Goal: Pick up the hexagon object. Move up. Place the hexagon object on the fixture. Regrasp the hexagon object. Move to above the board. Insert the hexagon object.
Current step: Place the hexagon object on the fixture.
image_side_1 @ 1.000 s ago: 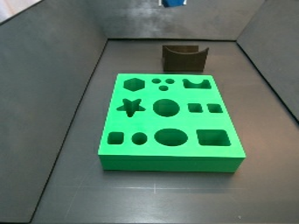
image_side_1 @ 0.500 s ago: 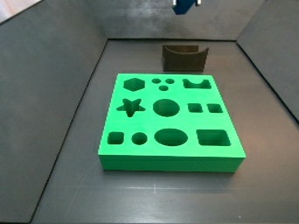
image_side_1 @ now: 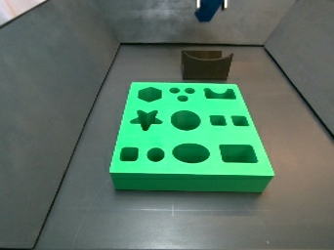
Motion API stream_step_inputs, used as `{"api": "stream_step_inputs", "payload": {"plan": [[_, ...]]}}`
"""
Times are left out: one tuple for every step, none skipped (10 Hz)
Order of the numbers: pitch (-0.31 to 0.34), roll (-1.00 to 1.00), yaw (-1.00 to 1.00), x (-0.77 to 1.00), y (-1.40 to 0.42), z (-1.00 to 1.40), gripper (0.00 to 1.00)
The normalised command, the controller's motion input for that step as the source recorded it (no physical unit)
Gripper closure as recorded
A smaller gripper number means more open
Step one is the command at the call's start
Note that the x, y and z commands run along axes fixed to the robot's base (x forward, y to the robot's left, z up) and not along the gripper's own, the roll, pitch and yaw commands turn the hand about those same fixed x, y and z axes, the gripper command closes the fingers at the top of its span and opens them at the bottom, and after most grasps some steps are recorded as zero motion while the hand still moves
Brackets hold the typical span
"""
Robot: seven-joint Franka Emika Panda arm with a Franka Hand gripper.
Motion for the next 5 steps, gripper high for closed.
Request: {"api": "stream_step_inputs", "payload": {"plan": [[0.279, -0.91, -0.21, 0.14, 0.14, -1.00, 1.00], [0.255, -0.81, -0.22, 0.15, 0.14, -1.00, 1.00], [0.174, -0.59, -0.25, 0.16, 0.14, -1.00, 1.00], [0.091, -0.36, -0.26, 0.17, 0.15, -1.00, 1.00], [0.043, -0.25, -0.25, 0.18, 0.14, -1.00, 1.00]]}}
